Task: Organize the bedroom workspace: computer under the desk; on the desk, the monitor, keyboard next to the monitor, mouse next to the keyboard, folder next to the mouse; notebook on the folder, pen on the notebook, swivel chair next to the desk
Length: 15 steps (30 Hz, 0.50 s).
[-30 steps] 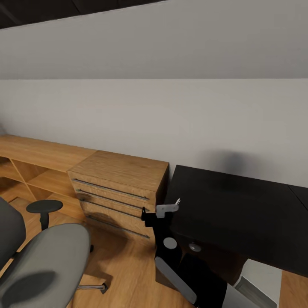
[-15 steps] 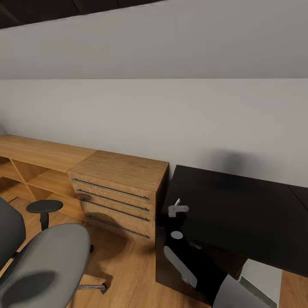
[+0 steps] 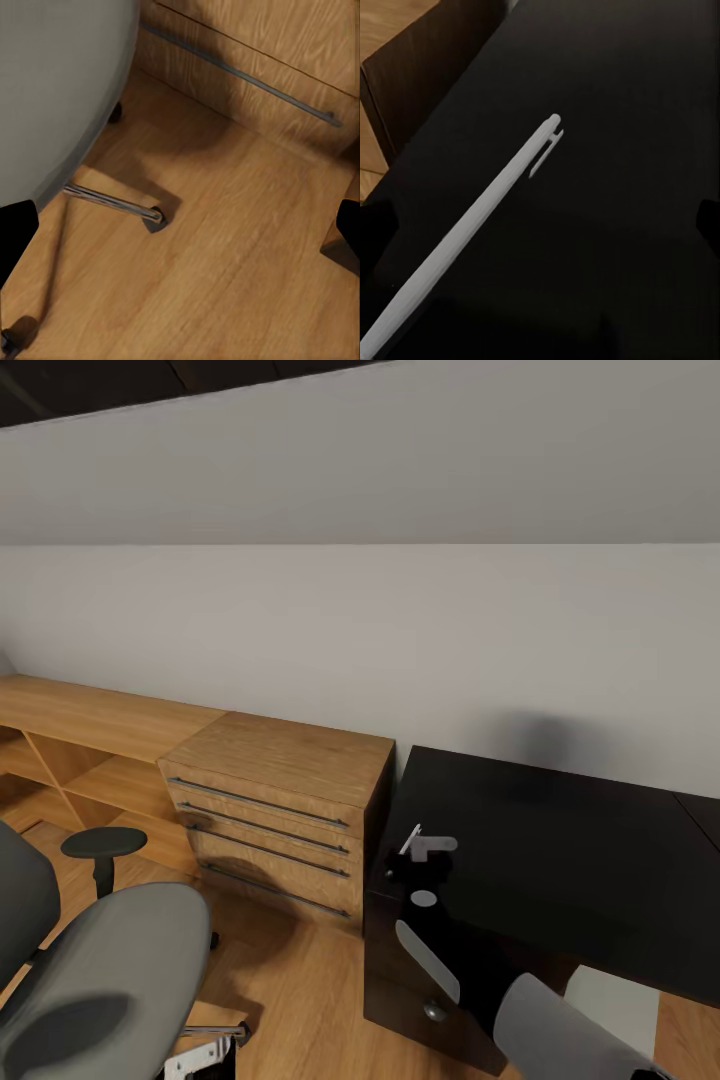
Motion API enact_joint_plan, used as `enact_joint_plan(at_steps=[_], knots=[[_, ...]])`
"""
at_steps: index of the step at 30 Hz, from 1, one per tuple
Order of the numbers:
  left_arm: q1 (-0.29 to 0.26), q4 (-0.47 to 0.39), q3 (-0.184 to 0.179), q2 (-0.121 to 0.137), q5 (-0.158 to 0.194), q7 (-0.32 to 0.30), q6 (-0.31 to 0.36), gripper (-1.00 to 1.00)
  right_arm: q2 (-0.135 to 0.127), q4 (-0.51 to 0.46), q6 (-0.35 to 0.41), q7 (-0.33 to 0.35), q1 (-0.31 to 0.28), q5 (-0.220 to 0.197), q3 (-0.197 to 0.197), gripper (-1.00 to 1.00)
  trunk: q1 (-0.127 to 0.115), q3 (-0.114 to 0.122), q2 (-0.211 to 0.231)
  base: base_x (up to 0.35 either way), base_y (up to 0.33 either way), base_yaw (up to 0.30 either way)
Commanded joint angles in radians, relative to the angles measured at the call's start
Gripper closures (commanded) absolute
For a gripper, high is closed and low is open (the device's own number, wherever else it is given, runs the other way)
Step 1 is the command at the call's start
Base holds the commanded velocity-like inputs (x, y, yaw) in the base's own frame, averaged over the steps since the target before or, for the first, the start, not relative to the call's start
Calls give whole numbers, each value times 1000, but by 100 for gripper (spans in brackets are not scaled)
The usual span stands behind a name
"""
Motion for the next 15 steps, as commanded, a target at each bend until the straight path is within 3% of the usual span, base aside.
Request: enact_joint_plan(at_steps=[1, 4, 5, 15], knots=[[0, -13, -1, -3, 0, 2, 14, -100, 0, 6, 3, -7, -3, -3, 4, -100, 0, -1, -1, 0, 0, 0], [0, -64, -8, -8, 1, 1, 84, -100, 0, 25, -4, -7, -8, -3, 4, -100, 0, -1, -1, 0, 0, 0], [0, -127, -22, -11, 2, 1, 153, -100, 1, 42, -8, -6, -11, -4, 4, -100, 0, -1, -1, 0, 0, 0], [0, -315, -54, -12, 5, 2, 345, -100, 1, 101, -23, 57, -30, -8, -2, -100, 0, -1, -1, 0, 0, 0]])
